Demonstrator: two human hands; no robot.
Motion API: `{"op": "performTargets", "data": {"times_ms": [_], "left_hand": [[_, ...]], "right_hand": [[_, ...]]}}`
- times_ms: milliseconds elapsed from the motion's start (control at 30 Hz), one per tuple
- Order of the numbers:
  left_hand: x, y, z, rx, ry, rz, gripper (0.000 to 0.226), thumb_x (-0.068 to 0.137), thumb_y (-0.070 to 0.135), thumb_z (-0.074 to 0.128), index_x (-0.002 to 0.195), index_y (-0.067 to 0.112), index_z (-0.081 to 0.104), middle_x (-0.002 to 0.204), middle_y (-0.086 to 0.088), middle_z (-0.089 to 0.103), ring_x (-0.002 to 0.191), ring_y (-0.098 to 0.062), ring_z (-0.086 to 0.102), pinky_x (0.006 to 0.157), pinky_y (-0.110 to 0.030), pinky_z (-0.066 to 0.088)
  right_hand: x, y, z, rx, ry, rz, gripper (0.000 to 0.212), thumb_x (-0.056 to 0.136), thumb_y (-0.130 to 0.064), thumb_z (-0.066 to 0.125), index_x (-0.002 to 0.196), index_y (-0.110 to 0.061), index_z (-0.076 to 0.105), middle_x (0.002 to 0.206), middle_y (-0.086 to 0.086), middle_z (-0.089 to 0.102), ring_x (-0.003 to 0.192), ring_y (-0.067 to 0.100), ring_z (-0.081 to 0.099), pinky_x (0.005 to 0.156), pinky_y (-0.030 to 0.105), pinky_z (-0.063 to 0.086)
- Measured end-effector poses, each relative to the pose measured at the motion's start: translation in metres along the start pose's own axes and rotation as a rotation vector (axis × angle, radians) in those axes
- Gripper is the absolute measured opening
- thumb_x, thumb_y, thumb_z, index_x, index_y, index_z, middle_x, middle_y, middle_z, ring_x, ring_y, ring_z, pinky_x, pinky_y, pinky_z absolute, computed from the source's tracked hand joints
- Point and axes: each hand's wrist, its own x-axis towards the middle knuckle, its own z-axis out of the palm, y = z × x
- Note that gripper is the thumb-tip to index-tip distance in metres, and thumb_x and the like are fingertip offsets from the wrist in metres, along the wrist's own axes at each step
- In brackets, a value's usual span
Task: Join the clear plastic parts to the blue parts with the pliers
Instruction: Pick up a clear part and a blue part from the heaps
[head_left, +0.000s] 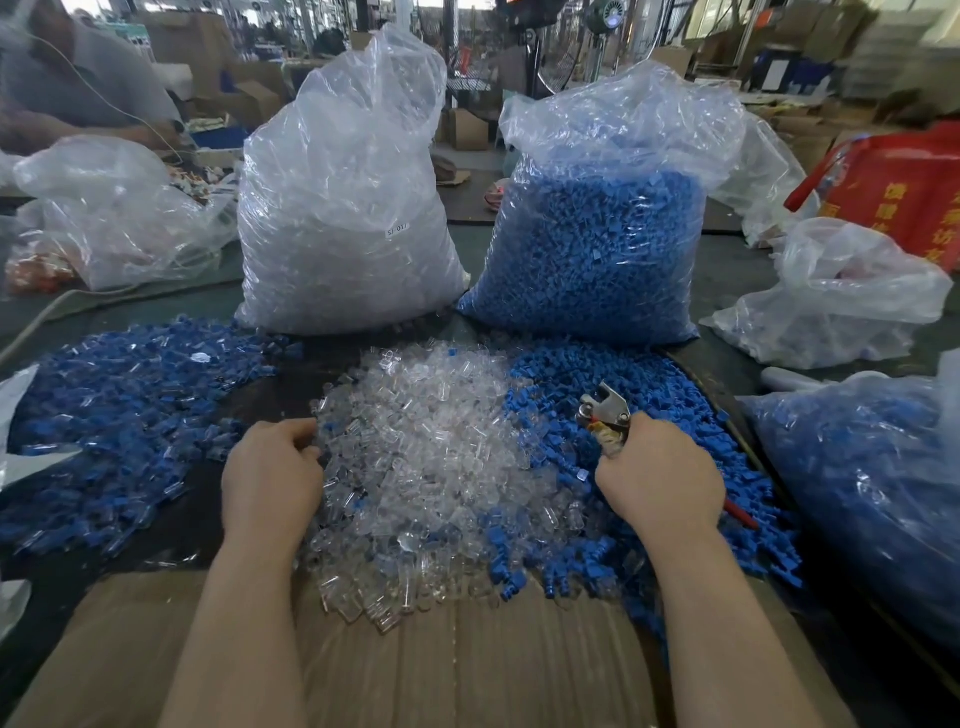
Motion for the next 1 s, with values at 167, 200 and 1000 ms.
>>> {"op": "performTargets", "data": {"times_ms": [167, 200, 1000], "left_hand": [[-0.003, 0.001, 0.001, -0.008, 0.056, -0.03, 0.018, 0.089, 0.013, 0.07, 0.107, 0.015, 0.073, 0.103, -0.008, 0.071, 0.089, -0.023, 0.059, 0.079, -0.037, 0.047], [-0.003, 0.002, 0.0, -0.009, 0.062, -0.033, 0.014, 0.089, 0.015, 0.07, 0.102, 0.015, 0.074, 0.101, -0.008, 0.072, 0.088, -0.023, 0.059, 0.077, -0.036, 0.046], [-0.05, 0.106, 0.011, -0.942, -0.343, -0.024, 0.011, 0.084, 0.004, 0.072, 0.091, 0.013, 0.069, 0.08, -0.002, 0.073, 0.068, -0.008, 0.068, 0.061, -0.014, 0.052]], "right_hand": [[-0.002, -0.002, 0.002, -0.001, -0.057, -0.039, 0.019, 0.09, -0.032, 0.059, 0.088, -0.019, 0.046, 0.085, 0.0, 0.046, 0.07, 0.024, 0.045, 0.055, 0.031, 0.031], [-0.002, -0.003, 0.002, -0.004, -0.059, -0.041, 0.019, 0.09, -0.032, 0.059, 0.088, -0.019, 0.046, 0.088, 0.0, 0.049, 0.071, 0.024, 0.046, 0.056, 0.031, 0.033], [0.01, -0.005, -0.008, 0.421, 0.05, -0.083, 0.016, 0.087, -0.038, 0.065, 0.084, -0.028, 0.052, 0.069, -0.014, 0.051, 0.061, 0.008, 0.045, 0.052, 0.029, 0.031]]}}
